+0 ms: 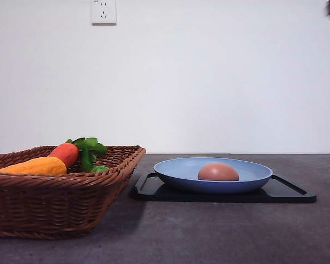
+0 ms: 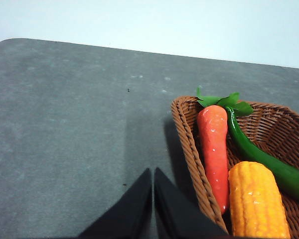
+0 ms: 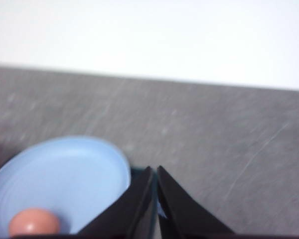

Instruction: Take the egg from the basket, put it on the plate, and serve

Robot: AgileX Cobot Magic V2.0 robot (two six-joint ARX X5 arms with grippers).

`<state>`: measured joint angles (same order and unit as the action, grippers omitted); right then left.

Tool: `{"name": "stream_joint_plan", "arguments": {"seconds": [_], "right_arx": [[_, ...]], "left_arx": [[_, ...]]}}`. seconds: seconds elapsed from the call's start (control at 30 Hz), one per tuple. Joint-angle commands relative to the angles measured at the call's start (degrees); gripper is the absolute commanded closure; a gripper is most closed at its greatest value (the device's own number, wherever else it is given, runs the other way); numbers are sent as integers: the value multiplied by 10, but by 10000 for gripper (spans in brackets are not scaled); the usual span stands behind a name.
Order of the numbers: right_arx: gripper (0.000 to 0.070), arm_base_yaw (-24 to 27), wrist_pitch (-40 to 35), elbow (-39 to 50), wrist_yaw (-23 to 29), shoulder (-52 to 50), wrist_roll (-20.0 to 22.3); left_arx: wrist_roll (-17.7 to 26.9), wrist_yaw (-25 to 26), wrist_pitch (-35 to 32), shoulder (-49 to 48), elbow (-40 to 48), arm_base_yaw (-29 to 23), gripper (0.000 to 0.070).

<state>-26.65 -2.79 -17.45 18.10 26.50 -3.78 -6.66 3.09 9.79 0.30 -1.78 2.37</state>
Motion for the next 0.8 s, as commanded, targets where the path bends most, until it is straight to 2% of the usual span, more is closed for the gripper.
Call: {"name": "stream_joint_plan", "arguments": {"seconds": [0.0, 0.13, 0.27, 0.47, 0.77], "right_arx": [[700, 29, 0, 16, -53, -24, 19], [700, 115, 1, 53, -146, -95, 22], [700, 184, 3, 84, -193, -150, 22], [700, 241, 38, 115, -203, -206, 21], [700, 258, 98, 148, -202, -248, 21]], "left_arx": [[-1, -1, -7, -1, 16, -1, 700], [-1, -1, -7, -1, 16, -1, 700], [-1, -1, -7, -1, 16, -1, 700], [-1, -1, -7, -1, 16, -1, 700], [-1, -1, -7, -1, 16, -1, 700]]}}
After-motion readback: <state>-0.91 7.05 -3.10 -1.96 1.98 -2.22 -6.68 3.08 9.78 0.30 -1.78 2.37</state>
